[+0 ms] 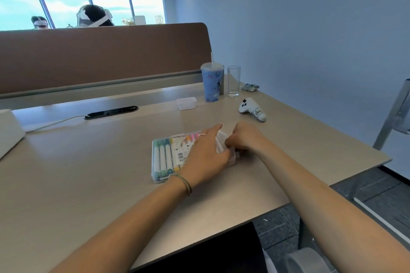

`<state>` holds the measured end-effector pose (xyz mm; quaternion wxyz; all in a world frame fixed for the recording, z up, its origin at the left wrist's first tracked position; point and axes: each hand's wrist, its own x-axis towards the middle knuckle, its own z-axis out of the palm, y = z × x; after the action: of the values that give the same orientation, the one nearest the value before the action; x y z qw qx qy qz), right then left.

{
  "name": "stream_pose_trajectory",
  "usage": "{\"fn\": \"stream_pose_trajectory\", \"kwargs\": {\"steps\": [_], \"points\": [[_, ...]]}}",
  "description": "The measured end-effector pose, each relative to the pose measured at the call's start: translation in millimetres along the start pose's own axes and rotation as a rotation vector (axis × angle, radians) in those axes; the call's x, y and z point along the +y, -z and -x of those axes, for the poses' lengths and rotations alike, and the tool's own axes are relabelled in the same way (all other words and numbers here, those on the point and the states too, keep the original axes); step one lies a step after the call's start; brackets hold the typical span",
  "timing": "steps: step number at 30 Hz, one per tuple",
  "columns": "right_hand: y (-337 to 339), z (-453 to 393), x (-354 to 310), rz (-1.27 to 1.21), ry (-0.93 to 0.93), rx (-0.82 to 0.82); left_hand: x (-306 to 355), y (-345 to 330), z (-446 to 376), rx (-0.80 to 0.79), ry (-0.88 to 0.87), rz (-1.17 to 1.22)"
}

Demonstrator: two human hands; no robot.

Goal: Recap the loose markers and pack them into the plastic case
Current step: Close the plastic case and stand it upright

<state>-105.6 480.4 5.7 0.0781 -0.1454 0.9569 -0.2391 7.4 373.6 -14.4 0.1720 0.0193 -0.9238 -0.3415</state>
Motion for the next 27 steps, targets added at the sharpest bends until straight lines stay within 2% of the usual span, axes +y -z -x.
{"fn": "stream_pose_trajectory", "kwargs": {"steps": [5,11,16,20,27], "points": [[12.6,-9.1,-20.1,-0.134,0.086,0.103,-26.3,41.7,-5.1,0.159,0.032,-0.1],[33.7,-19.5,-75.2,-0.237,0.267,0.236,-63.9,93.1,-9.9,0.249,0.159,-0.153],[45.6,-13.9,-130.6,-0.238,0.486,0.286,-76.5,133.9,-13.3,0.308,0.218,-0.067],[51.0,-2.9,-162.7,-0.25,0.67,0.245,-80.9,169.5,-13.8,0.321,0.149,0.242],[50.4,17.0,-175.4,-0.304,0.883,0.16,-70.9,200.4,-1.5,0.339,-0.049,0.367]]}}
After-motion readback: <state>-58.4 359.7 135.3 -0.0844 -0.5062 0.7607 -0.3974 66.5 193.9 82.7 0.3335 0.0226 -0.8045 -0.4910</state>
